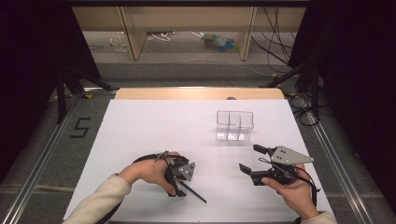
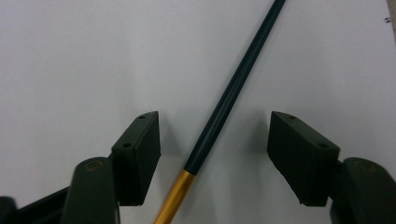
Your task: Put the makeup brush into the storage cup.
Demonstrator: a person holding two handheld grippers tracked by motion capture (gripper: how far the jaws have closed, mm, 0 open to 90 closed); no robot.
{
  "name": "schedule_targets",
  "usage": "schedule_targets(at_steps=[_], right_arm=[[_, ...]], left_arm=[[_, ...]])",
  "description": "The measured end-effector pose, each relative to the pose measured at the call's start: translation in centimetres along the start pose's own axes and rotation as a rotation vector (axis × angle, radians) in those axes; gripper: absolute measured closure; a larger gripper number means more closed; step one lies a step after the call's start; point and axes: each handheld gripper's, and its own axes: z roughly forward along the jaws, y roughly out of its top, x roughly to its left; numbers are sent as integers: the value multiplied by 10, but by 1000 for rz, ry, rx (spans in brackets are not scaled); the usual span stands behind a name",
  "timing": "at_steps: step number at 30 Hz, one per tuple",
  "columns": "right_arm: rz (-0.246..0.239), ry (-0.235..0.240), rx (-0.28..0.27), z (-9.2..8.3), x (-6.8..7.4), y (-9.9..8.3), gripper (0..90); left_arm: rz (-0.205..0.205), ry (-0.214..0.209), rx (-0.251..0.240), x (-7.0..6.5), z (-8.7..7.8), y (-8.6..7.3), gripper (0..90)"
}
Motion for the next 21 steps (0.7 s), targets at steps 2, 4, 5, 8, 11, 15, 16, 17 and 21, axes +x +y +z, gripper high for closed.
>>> schedule_targets(at_steps=[2, 4, 5, 8, 11, 15, 16, 17, 21], right_arm=[[4, 6, -2, 0, 0, 0, 161], [-2, 1, 15, 0, 0, 0, 160], [-4, -7, 39, -2, 0, 1, 161], [-2, -1, 27, -1, 0, 0, 161], [0, 5, 27, 0, 1, 0, 161], [3, 3, 19, 0, 1, 0, 161], [4, 4, 19, 0, 1, 0, 161], [5, 8, 20, 0, 1, 0, 161], [-3, 19, 21, 1, 1, -1, 162]], left_arm=[[-8, -3, 3, 0, 0, 0, 372], [-7, -4, 8, 1, 0, 1, 384], [2, 3, 12, 2, -1, 1, 400], [1, 0, 31, 1, -2, 3, 459], [12, -3, 56, 1, -2, 6, 537], [21, -14, 106, 0, -3, 12, 647], [5, -19, 102, -1, -2, 13, 669], [7, -22, 114, -1, -1, 14, 684], [38, -21, 166, -3, 0, 22, 742]])
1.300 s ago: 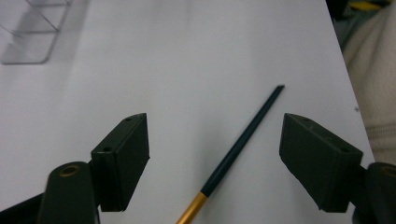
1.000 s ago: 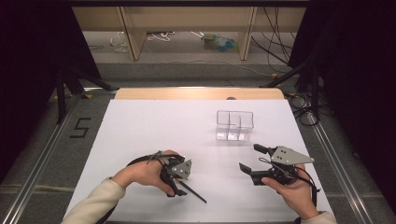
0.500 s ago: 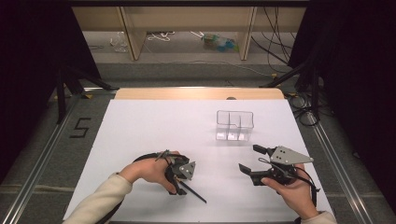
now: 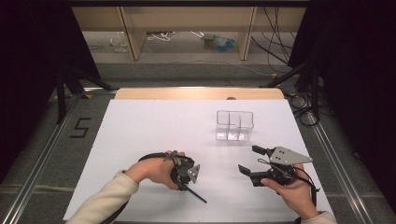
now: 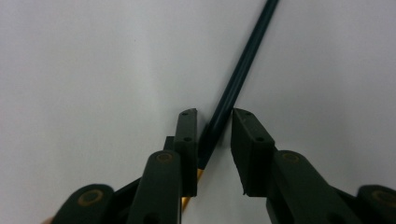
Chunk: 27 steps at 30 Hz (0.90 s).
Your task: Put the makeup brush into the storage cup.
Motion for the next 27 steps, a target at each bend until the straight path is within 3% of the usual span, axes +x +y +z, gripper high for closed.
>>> schedule_targets(at_steps=[5, 13, 15, 18, 20, 27], right_arm=[[-2, -6, 12, 0, 0, 0, 163], [-9, 17, 30, 2, 1, -1, 164], [-21, 19, 53, 2, 2, -1, 165], [-26, 43, 45, 4, 3, -2, 167], [-36, 43, 59, 4, 5, -1, 167], [-37, 64, 38, 8, 6, -2, 169]], left_arm=[[30, -1, 27, -2, 0, 4, 829], [70, -1, 31, -3, 0, 4, 832], [73, 0, 34, -3, -1, 4, 832], [77, 6, 37, -3, -2, 4, 832], [72, 10, 19, -4, -6, 5, 833], [71, 34, -6, -6, -19, 7, 832]])
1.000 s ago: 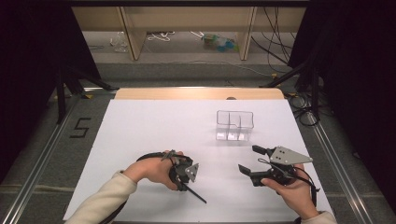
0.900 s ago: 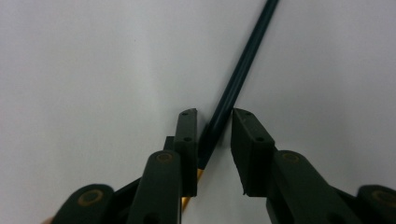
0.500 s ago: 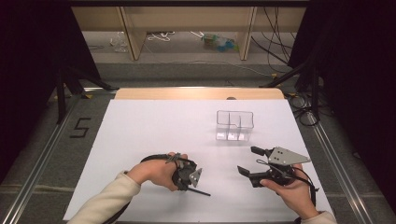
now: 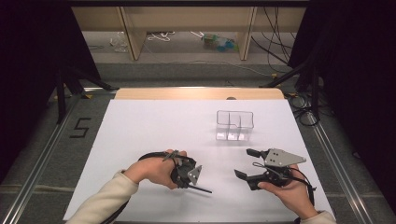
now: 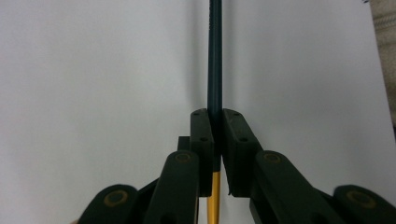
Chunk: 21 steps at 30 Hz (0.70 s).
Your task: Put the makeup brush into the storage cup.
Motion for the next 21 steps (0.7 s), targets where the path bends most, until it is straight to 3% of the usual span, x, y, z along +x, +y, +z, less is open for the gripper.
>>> schedule_targets(at_steps=[4, 9, 21], right_arm=[[-10, 0, 31, -1, 1, 1, 169], [-19, 13, 1, 3, 3, 1, 167], [-55, 67, 14, 11, 14, 4, 161]], left_arm=[[1, 8, -4, -1, -5, 1, 833], [-10, 19, -14, -2, -12, 4, 832], [-16, 28, -30, -4, -22, 11, 832]])
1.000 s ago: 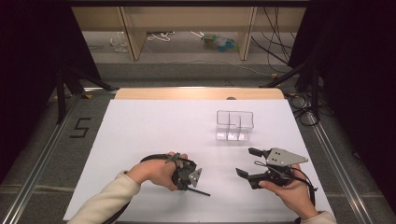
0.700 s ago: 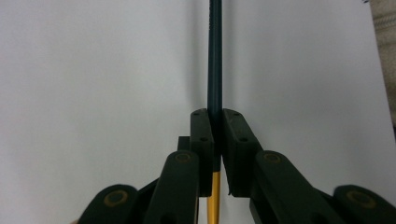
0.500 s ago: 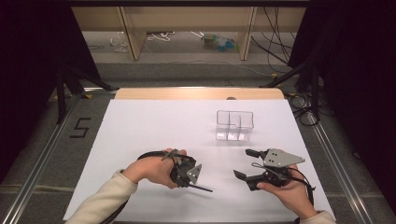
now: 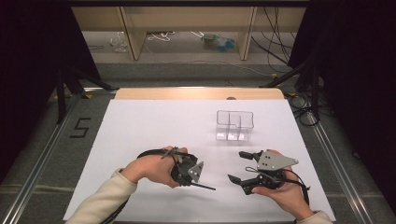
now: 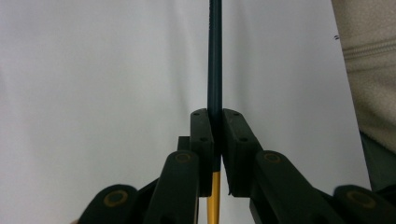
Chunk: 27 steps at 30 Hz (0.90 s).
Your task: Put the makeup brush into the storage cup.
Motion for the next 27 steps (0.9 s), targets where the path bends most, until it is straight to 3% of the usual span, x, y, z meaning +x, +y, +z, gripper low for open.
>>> schedule_targets(at_steps=[27], right_arm=[[-9, 106, 13, 30, 23, 4, 165]], left_arm=[[6, 46, -42, 2, -12, 16, 833]])
